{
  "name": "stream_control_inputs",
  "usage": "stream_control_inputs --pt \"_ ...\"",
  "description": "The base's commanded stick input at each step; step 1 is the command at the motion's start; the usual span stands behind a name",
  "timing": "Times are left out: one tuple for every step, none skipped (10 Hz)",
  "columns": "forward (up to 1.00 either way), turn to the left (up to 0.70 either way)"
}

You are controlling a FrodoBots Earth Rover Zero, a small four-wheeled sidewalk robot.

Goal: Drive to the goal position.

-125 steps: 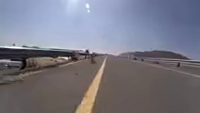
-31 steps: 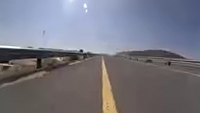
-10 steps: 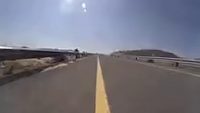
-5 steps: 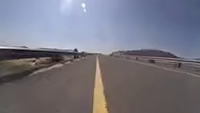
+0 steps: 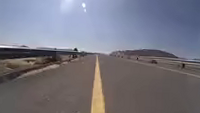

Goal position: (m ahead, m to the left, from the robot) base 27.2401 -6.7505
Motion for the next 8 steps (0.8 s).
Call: stream_control_inputs --pt "0.85 0.00" --pt "0.85 0.00" --pt "0.85 0.00" --pt "0.85 0.00" --pt "0.85 0.00" --pt "0.85 0.00" --pt "0.85 0.00" --pt "0.85 0.00"
